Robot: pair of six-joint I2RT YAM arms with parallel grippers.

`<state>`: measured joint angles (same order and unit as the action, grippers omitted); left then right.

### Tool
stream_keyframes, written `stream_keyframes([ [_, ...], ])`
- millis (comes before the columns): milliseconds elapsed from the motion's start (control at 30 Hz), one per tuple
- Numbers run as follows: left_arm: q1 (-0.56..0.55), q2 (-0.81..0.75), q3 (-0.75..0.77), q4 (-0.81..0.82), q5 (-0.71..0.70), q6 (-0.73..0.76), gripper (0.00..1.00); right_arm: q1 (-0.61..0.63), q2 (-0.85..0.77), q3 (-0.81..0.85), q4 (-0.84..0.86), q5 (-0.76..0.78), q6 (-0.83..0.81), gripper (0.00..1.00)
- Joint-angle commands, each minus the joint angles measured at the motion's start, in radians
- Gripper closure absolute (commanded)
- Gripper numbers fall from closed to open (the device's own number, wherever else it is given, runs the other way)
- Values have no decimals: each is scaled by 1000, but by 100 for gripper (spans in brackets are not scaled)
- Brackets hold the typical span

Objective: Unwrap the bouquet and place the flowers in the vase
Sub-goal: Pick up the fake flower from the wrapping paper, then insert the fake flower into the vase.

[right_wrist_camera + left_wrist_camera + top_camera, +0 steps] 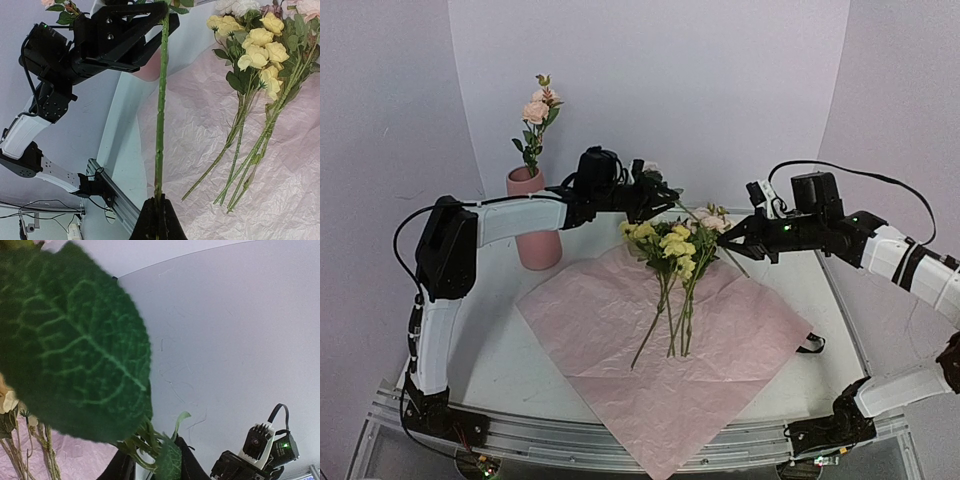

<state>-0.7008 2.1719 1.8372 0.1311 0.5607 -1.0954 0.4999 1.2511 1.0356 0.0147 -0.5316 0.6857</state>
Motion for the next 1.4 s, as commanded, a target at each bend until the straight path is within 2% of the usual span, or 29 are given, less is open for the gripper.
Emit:
stream_keyframes([
  [0,10,-3,69,44,37,13,84,5,2,47,18,-18,-5,100],
  [100,15,-11,63,42,52,44,95,5,1,36,19,-10,2,99],
  [133,17,-16,57,42,55,55,97,5,2,30,18,-10,4,95],
  [200,20,-26,43,42,69,76,100,4,6,18,18,-11,10,79],
  [233,22,-27,40,42,82,85,100,4,8,11,18,-9,13,69],
  [267,23,-28,38,42,101,98,100,4,8,3,17,-2,17,52],
  [333,23,-30,34,32,139,124,100,4,5,-15,12,26,24,28],
  [400,24,-49,8,18,166,167,100,5,-1,-26,9,50,27,14],
  [533,24,-131,-92,-56,177,288,100,5,-2,-20,-9,110,21,9],
  [667,24,-214,-145,-255,132,476,100,4,-1,-10,-43,199,18,9],
  [867,13,-382,-263,-393,55,706,100,4,26,13,-44,275,11,9],
  [1033,-19,-514,-293,-507,-65,895,100,5,93,62,-41,280,-1,9],
  [1233,-19,-687,-306,-513,-310,1017,100,4,141,92,1,259,10,9],
  [1367,-17,-744,-240,-513,-478,1093,100,5,152,93,24,248,18,9],
])
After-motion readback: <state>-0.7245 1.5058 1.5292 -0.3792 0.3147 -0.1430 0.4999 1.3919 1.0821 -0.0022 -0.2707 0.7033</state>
